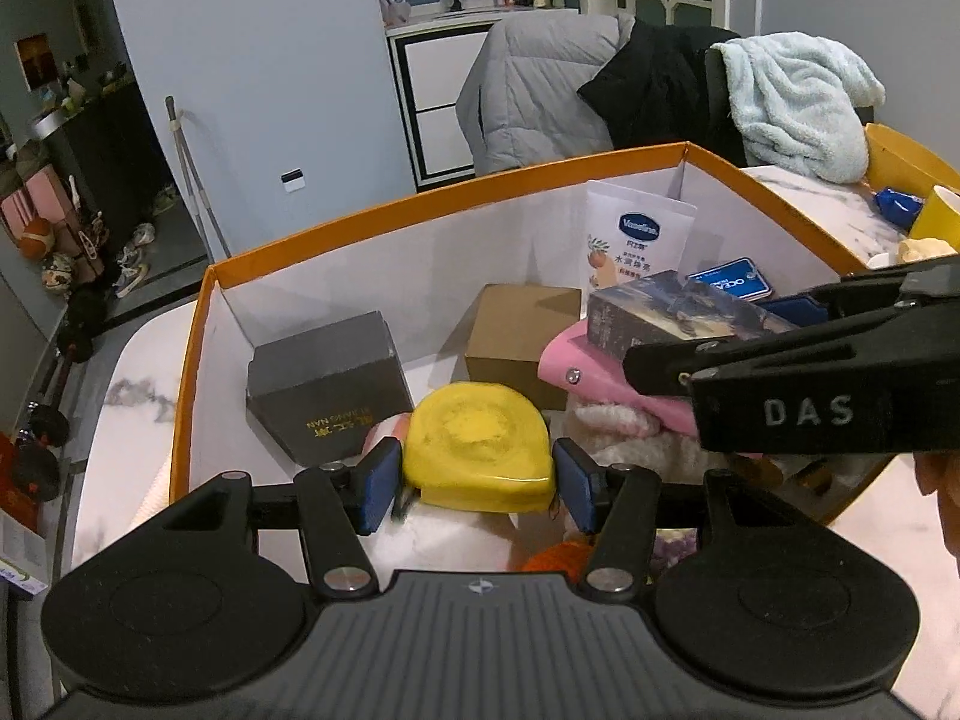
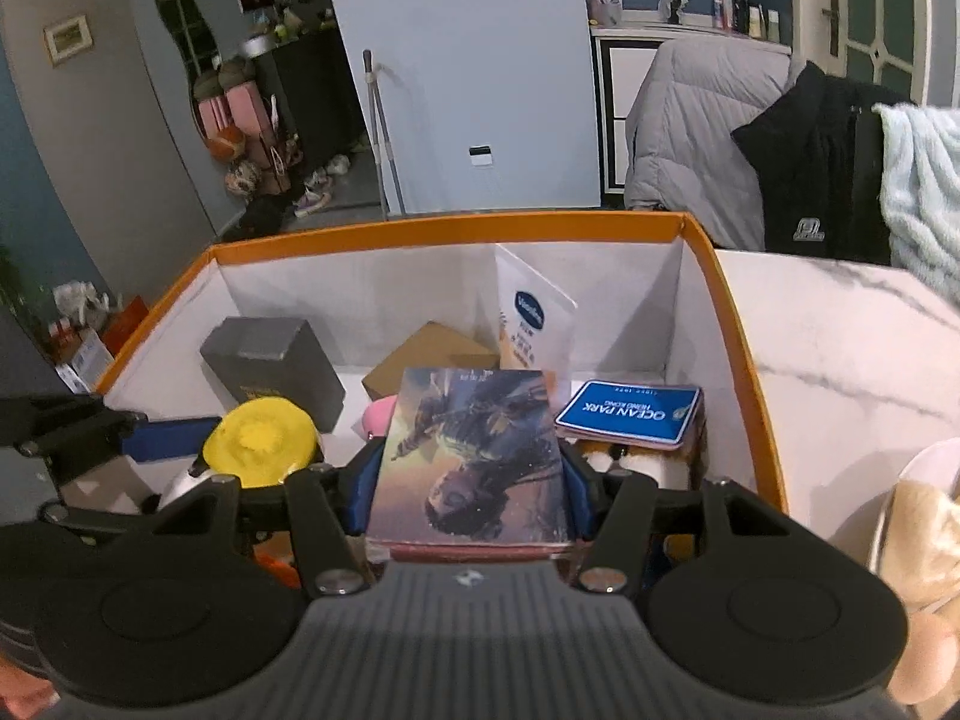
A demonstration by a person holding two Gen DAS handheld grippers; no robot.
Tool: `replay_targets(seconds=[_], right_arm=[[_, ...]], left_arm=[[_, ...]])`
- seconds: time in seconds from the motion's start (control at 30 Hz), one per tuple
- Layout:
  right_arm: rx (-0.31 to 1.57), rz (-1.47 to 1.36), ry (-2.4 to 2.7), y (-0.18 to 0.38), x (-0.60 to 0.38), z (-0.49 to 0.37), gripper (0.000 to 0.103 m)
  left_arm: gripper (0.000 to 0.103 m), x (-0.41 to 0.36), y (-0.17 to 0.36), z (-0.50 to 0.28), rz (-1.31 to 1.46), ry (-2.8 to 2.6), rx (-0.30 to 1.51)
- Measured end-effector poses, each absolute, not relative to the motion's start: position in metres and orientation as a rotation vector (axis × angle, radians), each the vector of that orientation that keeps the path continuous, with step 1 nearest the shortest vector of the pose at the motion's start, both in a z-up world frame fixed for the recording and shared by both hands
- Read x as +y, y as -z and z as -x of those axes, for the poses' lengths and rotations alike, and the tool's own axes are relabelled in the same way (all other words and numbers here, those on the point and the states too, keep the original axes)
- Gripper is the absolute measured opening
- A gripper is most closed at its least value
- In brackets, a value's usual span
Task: Organize objects
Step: 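Open both tools to drop the tape measure and card into the box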
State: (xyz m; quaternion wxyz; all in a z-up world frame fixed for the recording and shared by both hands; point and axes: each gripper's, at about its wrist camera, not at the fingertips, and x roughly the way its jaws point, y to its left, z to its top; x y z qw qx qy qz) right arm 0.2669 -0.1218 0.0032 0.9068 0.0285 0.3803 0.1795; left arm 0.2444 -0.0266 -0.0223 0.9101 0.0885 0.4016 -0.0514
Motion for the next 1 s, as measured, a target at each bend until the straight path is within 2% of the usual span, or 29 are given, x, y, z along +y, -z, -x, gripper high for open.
replay_targets(seconds=[0.07, 0.13, 0.37, 0.53, 0.6, 0.7, 1.0], right_arm=[[0.803, -0.076, -0.361, -0.004, -0.124, -0.268, 0.064], [0.805, -0.083, -0.337, -0.005, -0.125, -0.269, 0.07], [0.793, -0.041, -0.328, -0.011, -0.125, -0.266, 0.065], [0.811, -0.09, -0.331, -0.018, -0.131, -0.265, 0.065], [0.84, -0.111, -0.345, -0.019, -0.133, -0.265, 0.061], [0.862, -0.181, -0.375, -0.019, -0.134, -0.266, 0.061], [0.694, -0.488, -0.595, -0.024, -0.139, -0.259, 0.06]], left_arm=[[0.074, -0.027, 0.023, -0.245, -0.183, 0.091, 0.829], [0.074, -0.027, 0.023, -0.244, -0.182, 0.084, 0.827], [0.074, -0.022, 0.02, -0.238, -0.169, 0.077, 0.821], [0.074, -0.018, 0.017, -0.235, -0.173, 0.071, 0.82], [0.074, -0.016, 0.018, -0.235, -0.169, 0.07, 0.82], [0.074, -0.014, 0.019, -0.235, -0.151, 0.068, 0.824], [0.074, -0.011, 0.018, -0.232, -0.137, 0.059, 0.817]])
